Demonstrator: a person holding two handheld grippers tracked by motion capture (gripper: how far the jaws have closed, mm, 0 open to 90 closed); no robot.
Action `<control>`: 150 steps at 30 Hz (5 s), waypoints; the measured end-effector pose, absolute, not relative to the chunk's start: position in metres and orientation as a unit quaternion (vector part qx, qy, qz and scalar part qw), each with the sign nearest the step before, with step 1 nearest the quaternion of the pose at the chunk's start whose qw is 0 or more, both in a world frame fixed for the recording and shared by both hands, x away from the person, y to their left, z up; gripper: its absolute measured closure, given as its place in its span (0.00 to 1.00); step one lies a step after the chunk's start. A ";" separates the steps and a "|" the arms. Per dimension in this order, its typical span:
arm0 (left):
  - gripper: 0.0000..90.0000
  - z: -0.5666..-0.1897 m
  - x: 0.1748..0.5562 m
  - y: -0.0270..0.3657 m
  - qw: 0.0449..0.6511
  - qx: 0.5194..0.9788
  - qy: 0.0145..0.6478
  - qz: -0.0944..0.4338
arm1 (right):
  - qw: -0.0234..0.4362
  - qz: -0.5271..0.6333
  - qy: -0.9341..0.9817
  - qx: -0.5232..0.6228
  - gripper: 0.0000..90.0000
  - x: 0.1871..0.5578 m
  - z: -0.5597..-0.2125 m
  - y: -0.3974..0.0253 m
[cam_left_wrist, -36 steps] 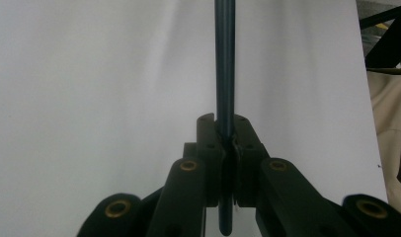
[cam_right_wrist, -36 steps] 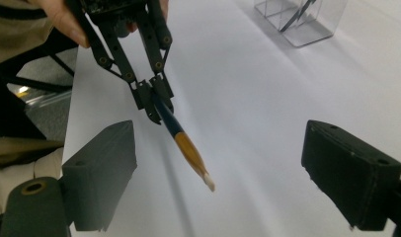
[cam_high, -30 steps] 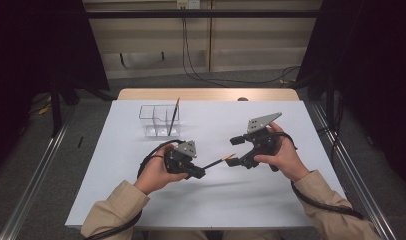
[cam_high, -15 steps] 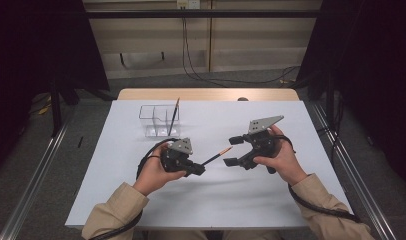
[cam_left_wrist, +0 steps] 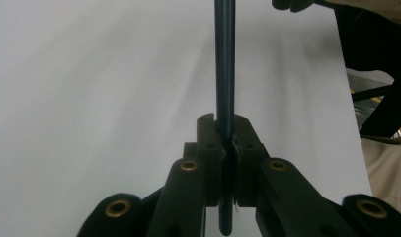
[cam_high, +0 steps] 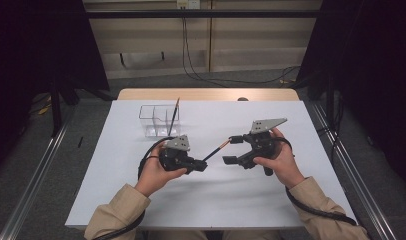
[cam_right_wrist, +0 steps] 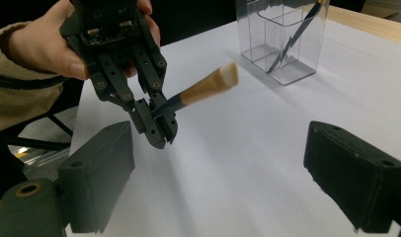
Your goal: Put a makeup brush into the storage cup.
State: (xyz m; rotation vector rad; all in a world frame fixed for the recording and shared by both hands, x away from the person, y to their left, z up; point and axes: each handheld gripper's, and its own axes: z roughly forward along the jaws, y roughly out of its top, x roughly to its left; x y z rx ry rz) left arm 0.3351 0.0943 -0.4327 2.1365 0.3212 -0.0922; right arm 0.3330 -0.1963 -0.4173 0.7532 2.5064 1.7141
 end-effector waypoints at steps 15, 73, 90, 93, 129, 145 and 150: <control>0.95 -0.433 0.336 0.090 0.505 0.850 0.145 -0.040 | -0.007 0.588 0.771 0.243 0.37 0.330 -0.418 -0.190; 0.94 -0.447 0.336 0.059 0.544 0.819 0.168 -0.067 | -0.057 0.606 0.753 0.249 0.93 0.333 -0.424 -0.182; 0.89 -0.448 0.336 0.056 0.563 0.804 0.170 -0.084 | -0.055 0.611 0.751 0.246 0.93 0.332 -0.424 -0.182; 0.89 -0.448 0.336 0.056 0.568 0.800 0.170 -0.087 | -0.055 0.614 0.748 0.246 0.93 0.332 -0.423 -0.181; 0.13 -0.428 0.343 0.087 0.602 0.761 0.232 -0.070 | -0.035 0.607 0.756 0.243 0.93 0.329 -0.422 -0.200; 0.04 -0.415 0.347 0.082 0.622 0.746 0.230 -0.055 | -0.032 0.605 0.761 0.233 0.93 0.329 -0.422 -0.196; 0.19 -0.411 0.348 0.082 0.636 0.740 0.215 -0.046 | -0.034 0.603 0.763 0.232 0.93 0.328 -0.423 -0.194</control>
